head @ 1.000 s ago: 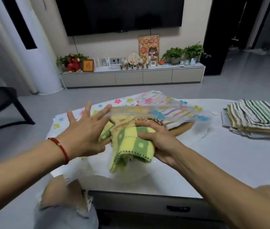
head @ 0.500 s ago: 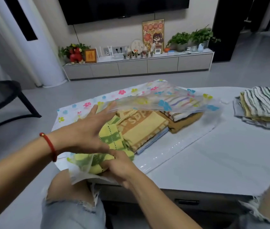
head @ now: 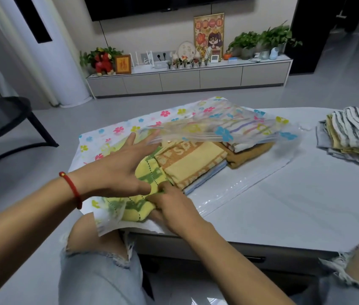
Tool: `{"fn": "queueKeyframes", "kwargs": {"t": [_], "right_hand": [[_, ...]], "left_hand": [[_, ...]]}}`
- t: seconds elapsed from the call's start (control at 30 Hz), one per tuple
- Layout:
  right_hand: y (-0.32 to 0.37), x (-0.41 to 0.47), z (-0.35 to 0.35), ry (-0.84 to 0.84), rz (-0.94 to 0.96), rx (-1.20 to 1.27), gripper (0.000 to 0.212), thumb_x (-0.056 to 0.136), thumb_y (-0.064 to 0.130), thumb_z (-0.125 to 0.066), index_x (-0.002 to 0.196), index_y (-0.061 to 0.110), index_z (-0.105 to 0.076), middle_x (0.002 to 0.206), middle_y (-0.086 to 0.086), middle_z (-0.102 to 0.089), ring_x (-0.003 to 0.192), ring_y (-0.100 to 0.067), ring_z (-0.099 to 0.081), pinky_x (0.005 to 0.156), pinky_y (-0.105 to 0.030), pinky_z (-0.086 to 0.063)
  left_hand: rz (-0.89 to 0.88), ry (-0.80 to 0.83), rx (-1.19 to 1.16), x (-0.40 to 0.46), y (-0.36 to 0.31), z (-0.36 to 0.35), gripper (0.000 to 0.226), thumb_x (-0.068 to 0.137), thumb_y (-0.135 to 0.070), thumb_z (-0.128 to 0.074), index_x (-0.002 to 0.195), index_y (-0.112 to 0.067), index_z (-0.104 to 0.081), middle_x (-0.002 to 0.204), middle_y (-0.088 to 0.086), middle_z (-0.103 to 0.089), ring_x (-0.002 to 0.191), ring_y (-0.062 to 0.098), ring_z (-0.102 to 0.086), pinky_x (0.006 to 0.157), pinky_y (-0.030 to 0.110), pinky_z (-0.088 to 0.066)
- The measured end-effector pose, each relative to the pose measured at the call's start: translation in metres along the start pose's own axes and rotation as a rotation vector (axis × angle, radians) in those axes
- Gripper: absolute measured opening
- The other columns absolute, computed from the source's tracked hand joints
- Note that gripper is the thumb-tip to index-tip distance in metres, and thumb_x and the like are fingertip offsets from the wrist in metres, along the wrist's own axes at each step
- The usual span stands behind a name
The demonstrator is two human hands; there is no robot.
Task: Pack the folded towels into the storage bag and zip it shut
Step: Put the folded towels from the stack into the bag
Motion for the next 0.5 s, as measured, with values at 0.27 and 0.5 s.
{"fn": "queueKeyframes", "kwargs": {"t": [0.27,0.5], "right_hand": [[0.019,0.054,-0.012,-0.048,-0.096,0.120,0.031,0.102,0.011,-0.044,0.123,0.000,-0.063,0.130,-0.028,-0.056,0.115,-0.046,-0.056,0.083,-0.044,-0.045],[-0.014,-0.011,0.020,-0.123,0.170,0.039,0.047,0.092,0.003,-0.053,0.137,0.016,-0.061,0.146,-0.013,-0.053,0.127,-0.033,-0.053,0.097,-0.047,-0.051]], "left_hand": [[-0.009,0.029,0.022,0.003,-0.004,-0.007,0.102,0.076,-0.023,-0.068,0.154,-0.042,-0.005,0.147,-0.039,0.017,0.147,0.011,0.023,0.120,0.041,-0.012],[-0.010,-0.096,0.097,0.006,-0.004,-0.010,0.092,0.068,-0.046,-0.055,0.152,-0.045,-0.018,0.159,-0.025,0.009,0.151,0.021,0.012,0.116,0.065,-0.018]]}}
Point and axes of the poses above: each hand's wrist, its own x-axis towards the middle knuckle, its own z-axis out of the back of the hand, y = z × x, the point moved 7 cm from there along x, towards the middle knuckle
